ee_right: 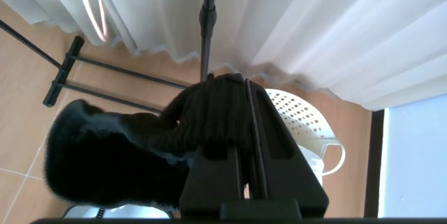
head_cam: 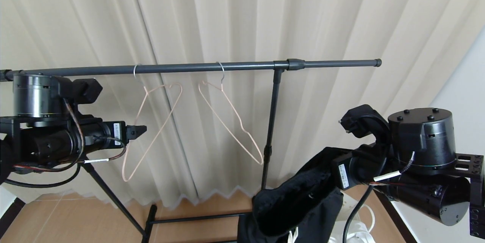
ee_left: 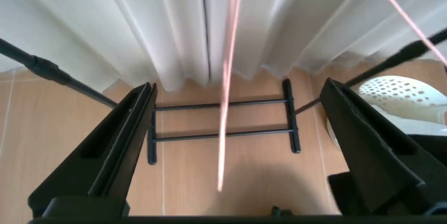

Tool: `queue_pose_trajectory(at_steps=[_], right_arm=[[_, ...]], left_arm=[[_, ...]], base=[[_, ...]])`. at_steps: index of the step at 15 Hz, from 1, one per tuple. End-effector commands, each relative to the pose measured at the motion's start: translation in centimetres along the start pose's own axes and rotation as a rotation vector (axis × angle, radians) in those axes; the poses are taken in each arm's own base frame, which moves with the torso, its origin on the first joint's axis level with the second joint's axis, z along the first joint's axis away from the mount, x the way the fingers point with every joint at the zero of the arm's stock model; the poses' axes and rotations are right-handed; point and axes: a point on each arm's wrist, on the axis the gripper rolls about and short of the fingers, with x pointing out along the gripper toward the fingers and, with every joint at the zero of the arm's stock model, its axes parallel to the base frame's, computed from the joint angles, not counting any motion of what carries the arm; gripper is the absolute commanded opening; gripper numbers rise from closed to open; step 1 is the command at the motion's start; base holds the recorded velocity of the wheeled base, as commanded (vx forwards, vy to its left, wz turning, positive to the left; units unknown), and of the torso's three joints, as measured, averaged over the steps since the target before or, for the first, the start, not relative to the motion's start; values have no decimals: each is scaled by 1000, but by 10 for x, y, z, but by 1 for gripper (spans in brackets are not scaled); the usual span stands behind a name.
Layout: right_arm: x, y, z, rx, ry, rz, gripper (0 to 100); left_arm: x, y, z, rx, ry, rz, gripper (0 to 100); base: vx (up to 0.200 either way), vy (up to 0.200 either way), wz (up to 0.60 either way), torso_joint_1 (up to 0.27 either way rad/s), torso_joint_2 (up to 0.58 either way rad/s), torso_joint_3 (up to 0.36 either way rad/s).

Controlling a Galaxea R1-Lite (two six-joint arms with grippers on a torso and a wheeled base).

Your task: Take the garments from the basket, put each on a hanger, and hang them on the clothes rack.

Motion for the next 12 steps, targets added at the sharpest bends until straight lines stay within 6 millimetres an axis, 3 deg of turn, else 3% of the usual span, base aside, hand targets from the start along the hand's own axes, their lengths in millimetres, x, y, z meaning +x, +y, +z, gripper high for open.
queue_pose_trajectory(at_steps=[1,5,12], right_arm=[[-1,0,0,1,-3,0,0],[-1,0,-1,-2,2,0,0],[-3,-1,-1,-10,-1,0,0]], left_arm=[[37,2,-13,-3,65,15,100],[64,0,-15,-3,66,15,100],[77,-4,-7,-1,45,7,100]], base=[[0,0,0,0,0,0],[0,0,0,0,0,0],[0,0,0,0,0,0]])
